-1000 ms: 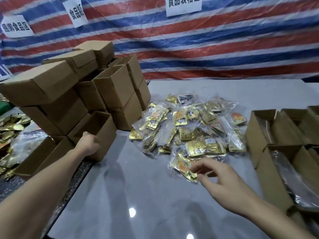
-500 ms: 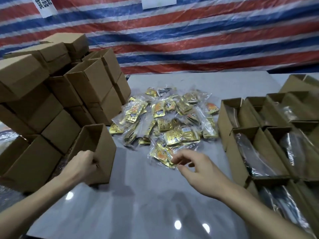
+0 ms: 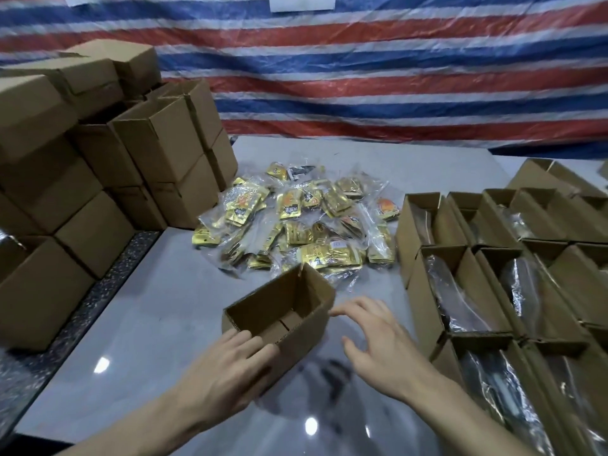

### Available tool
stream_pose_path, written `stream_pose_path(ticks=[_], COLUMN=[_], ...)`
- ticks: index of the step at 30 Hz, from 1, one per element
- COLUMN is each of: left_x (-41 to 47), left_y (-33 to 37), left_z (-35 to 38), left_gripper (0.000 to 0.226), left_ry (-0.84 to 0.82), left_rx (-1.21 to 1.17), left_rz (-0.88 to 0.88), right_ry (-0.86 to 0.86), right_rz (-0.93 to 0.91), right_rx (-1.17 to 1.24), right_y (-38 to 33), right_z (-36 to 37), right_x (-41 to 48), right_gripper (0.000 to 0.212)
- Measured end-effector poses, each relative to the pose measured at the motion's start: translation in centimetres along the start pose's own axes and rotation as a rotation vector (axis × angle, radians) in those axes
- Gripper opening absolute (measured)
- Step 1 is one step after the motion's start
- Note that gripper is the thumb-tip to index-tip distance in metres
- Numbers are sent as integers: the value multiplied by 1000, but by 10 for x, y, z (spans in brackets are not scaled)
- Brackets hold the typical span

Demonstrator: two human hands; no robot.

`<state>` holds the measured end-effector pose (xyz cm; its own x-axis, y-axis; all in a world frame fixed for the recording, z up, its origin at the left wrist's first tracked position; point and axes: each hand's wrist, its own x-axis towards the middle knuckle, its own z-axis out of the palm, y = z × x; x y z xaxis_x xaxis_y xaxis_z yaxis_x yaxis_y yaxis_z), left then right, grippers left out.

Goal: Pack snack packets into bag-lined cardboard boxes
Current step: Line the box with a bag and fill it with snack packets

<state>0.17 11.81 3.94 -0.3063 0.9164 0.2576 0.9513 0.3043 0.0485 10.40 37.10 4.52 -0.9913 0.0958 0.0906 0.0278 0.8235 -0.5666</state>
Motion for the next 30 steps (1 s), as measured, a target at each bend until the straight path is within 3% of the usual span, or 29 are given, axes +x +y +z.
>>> stream_pose_path(ticks=[5, 9, 12, 14, 16, 18, 22, 26, 28, 30], left_x=[-11, -18, -31, -41, -49, -53, -59, -64, -68, -69], left_y=[-9, -28, -48, -62, -72, -73, -69, -76, -75, -73], left_z=[16, 32, 59, 80, 108, 132, 162, 170, 174, 178], left_gripper=[18, 26, 73, 110, 129, 124, 71, 61, 65, 67], left_ry=[137, 149, 144, 50, -64, -110, -28, 14, 58, 107], left_rx=[-88, -213, -403, -631, -797, -841, -830, -871, -909, -880], left_rz=[152, 64, -262, -500, -606, -597, -640, -617, -663, -677], right_ry=[-51, -189, -216, -214, -219, -252, -286, -318, -82, 215], right_rz=[-132, -125, -95, -92, -110, -138, -238, -319, -315, -254], right_rx=[-219, -406, -414, -365, -331, -311, -291, -18, 207, 320], right_y=[9, 14, 11, 9, 8, 7, -1, -1, 4, 11], right_z=[7, 25, 34, 37, 39, 39, 40, 26, 13, 3], right_x=[-7, -8, -7, -5, -1, 4, 14, 26, 39, 61], right_gripper=[58, 36, 14, 8, 7, 9, 4, 29, 25, 7])
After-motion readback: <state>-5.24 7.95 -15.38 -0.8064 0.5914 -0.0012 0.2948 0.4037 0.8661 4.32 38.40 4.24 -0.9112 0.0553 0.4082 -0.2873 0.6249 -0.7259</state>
